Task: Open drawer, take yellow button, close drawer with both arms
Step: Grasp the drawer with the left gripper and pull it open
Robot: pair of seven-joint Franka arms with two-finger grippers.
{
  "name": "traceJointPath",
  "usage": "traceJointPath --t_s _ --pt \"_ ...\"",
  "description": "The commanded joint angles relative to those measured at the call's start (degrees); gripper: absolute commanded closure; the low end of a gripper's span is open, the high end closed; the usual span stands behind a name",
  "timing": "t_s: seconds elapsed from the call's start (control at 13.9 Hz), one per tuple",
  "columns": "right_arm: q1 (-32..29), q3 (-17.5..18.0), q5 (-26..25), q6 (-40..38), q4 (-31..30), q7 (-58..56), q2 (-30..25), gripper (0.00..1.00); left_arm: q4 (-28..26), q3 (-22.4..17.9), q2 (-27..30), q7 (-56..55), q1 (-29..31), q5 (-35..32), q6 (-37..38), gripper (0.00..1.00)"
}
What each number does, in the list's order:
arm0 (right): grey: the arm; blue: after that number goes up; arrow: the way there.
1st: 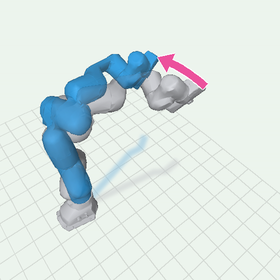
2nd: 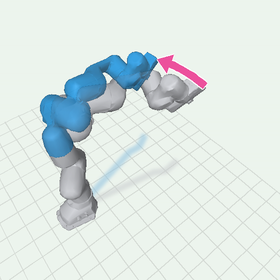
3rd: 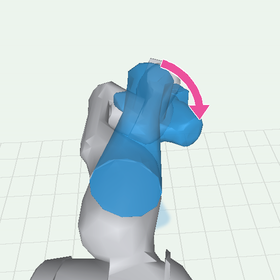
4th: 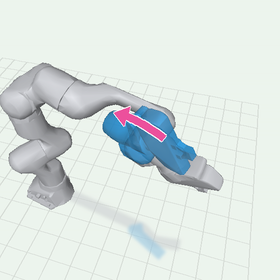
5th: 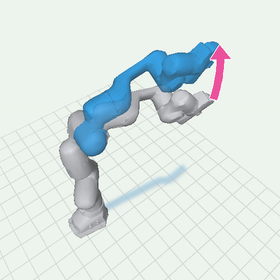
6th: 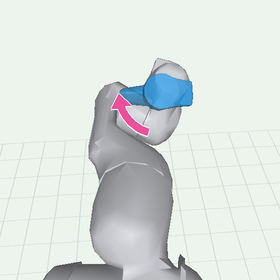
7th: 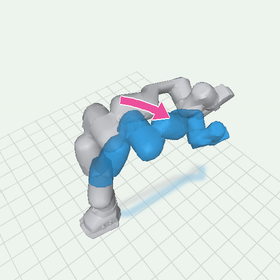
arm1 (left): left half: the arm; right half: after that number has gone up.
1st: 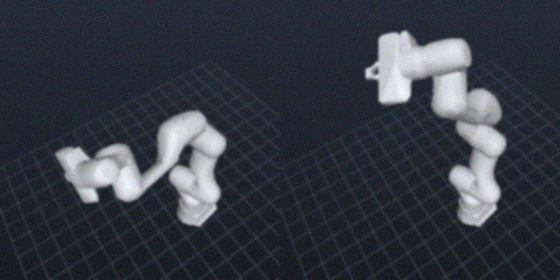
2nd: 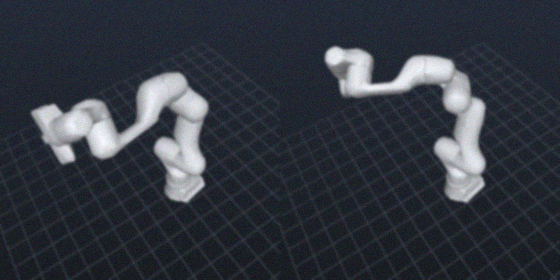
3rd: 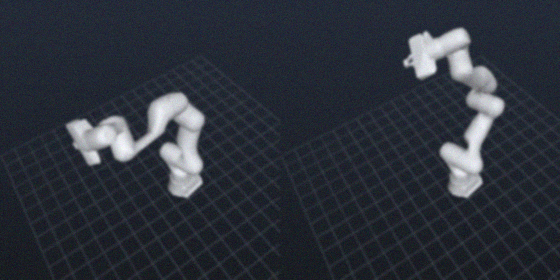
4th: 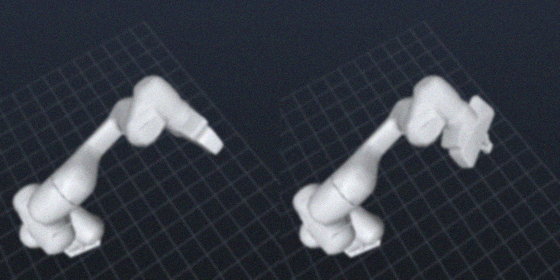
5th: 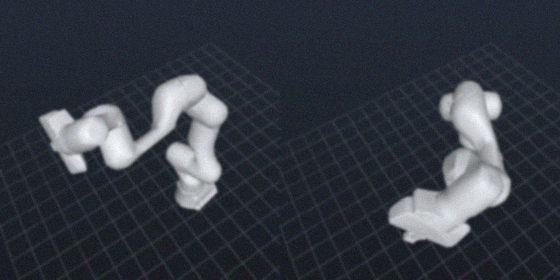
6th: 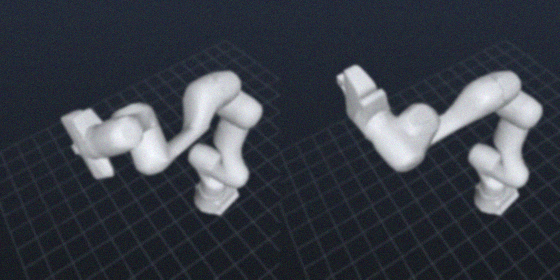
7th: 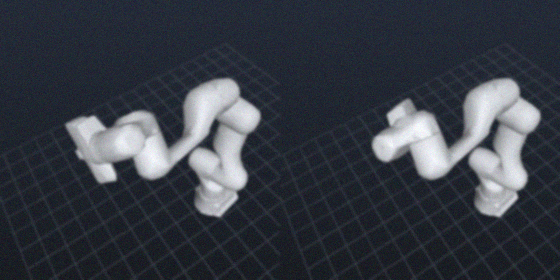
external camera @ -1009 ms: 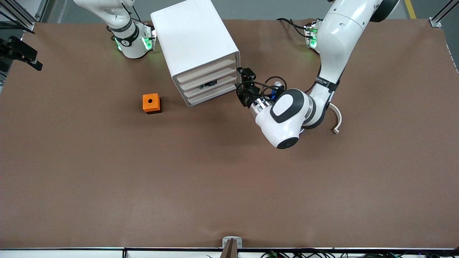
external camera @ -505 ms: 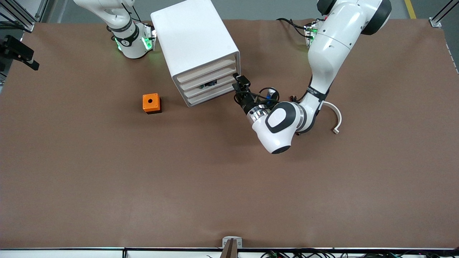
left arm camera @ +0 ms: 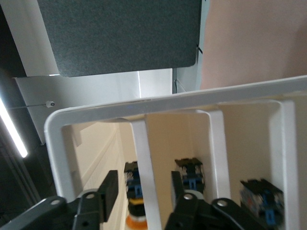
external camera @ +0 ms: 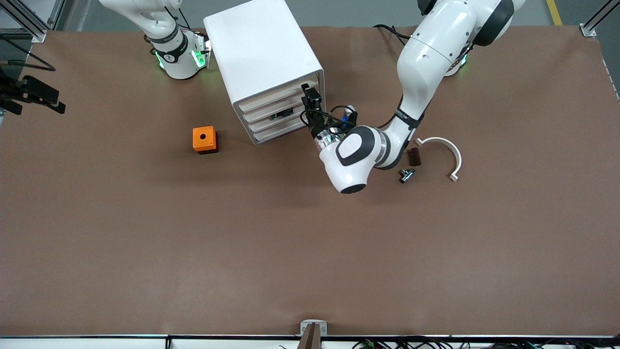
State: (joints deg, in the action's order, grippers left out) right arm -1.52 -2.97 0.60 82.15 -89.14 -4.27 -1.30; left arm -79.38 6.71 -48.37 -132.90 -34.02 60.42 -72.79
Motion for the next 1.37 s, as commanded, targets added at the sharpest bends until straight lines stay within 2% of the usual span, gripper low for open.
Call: traceJointPath --t_s 0.0,0.14,0.36,0.5,0.79,1.01,1.3 --pt "-1.3 0.3 -1.7 0.5 1.2 -0.7 2.8 0.0 -2.0 -0.2 -0.1 -1.3 -1.9 1.4 0.7 0.59" --pt "-1.6 0.3 -1.9 0.9 1.2 -0.7 4.3 0.0 -2.4 0.0 -0.3 -1.4 -3.1 1.4 1.7 0.66" --pt "-2.5 0.3 -2.0 1.4 1.2 -0.7 6.2 0.0 -2.3 0.0 -0.4 -1.3 -3.4 1.5 2.0 0.83" --pt "-3.8 0.3 -1.8 2.1 1.2 -0.7 8.2 0.0 -2.1 0.0 -0.4 -1.4 -3.2 1.5 2.0 0.87" --pt "-3.2 0.3 -1.0 2.3 1.1 0.7 8.2 0.0 -1.9 -0.2 -0.2 -2.2 -1.6 2.3 2.0 0.93" --pt "-1.2 0.8 1.3 1.8 -0.1 12.6 8.2 0.0 -1.8 -0.3 -0.1 -2.6 0.4 2.4 2.0 0.93" --pt "10.2 0.8 1.7 1.8 -0.1 35.2 8.1 0.0 -1.8 -0.6 -0.5 -3.6 5.2 2.2 1.5 0.92"
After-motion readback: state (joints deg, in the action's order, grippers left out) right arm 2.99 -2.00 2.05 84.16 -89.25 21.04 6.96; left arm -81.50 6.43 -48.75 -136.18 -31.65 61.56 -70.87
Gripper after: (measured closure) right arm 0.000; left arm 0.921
